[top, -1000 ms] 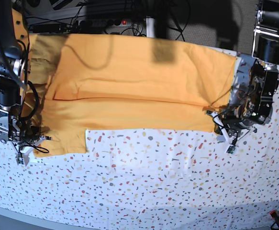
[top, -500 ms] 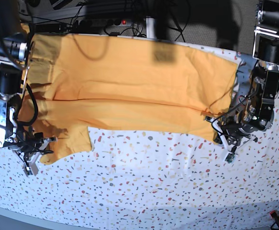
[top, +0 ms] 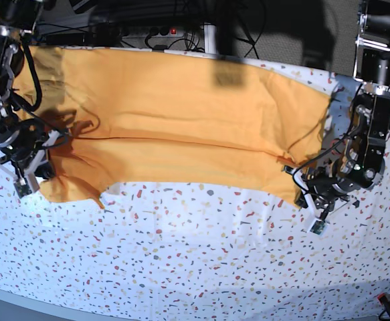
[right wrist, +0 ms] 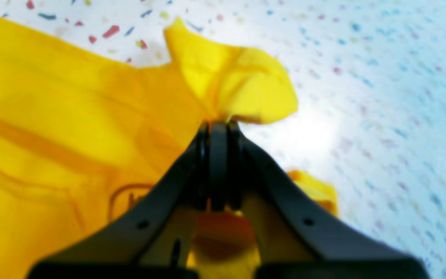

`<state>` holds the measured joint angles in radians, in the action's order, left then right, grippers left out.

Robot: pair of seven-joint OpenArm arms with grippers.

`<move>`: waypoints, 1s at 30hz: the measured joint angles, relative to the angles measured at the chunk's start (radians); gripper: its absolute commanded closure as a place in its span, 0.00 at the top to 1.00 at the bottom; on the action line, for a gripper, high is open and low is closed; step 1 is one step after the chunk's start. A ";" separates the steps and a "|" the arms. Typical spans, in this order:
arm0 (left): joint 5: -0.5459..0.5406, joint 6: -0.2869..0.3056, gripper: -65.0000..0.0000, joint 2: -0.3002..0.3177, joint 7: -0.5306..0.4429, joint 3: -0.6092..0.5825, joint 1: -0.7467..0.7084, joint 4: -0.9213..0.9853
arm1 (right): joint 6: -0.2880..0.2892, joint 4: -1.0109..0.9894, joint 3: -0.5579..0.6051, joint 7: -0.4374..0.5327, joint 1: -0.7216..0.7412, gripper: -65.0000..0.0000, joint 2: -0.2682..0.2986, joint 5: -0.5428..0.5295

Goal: Fold the T-shirt properly
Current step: 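Pull the shirt end with the right gripper away from the left gripper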

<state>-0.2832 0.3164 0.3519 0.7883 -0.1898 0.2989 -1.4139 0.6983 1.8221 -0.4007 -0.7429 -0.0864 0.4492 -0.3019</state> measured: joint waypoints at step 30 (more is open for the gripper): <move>-0.001 0.000 0.00 0.000 0.001 0.000 0.001 0.000 | 0.002 0.220 -0.169 -0.150 -0.463 0.00 -0.090 -0.010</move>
<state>-0.2844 0.3168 0.3519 0.7891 -0.1898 0.2996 -1.4139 0.7006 2.0418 -0.5697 -0.8925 -0.5491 0.3595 -0.3122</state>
